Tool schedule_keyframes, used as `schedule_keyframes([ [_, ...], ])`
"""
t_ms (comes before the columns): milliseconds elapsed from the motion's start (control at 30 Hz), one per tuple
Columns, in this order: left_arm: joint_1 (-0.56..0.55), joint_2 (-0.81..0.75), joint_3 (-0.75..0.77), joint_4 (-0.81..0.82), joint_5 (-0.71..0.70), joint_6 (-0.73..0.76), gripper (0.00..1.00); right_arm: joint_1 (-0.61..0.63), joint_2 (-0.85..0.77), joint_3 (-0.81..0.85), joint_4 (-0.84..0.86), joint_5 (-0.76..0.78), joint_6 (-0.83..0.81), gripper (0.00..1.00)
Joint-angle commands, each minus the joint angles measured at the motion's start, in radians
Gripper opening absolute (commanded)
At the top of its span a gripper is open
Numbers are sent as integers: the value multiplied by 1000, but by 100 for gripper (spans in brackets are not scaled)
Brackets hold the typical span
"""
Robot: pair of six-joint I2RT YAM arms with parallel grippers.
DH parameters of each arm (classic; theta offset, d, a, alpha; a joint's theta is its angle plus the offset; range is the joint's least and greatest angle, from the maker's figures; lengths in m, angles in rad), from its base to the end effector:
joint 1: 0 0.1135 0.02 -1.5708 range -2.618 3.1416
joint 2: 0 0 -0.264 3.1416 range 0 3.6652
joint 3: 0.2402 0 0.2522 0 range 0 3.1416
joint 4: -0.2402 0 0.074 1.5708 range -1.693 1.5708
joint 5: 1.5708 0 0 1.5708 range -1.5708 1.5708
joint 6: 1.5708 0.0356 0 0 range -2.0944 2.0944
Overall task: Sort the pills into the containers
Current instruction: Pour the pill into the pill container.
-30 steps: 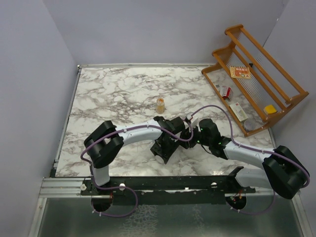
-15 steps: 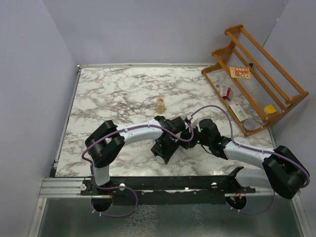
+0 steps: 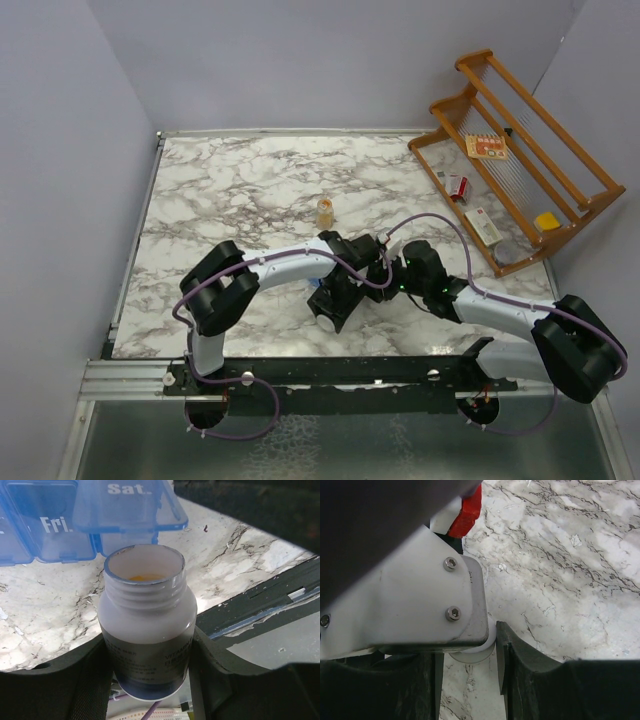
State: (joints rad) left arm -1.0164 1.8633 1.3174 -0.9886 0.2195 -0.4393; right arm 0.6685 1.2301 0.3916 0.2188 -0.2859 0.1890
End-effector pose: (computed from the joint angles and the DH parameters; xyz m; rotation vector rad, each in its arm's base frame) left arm 0.1727 -0.2936 0.1817 -0.8621 -2.8832 0.2839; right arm 0.1729 0.1493 0.1575 -0.7022 2.1642 0.7828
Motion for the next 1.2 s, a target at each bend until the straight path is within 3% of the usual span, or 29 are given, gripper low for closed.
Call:
schedule_keyframes([
  [0,-3,24,32,-16,41,17,0,21,-9,20,39,-55,-26,1],
  [1167,15,57,86,-64,51,36,0,23,-17,15,40,-52,-25,1],
])
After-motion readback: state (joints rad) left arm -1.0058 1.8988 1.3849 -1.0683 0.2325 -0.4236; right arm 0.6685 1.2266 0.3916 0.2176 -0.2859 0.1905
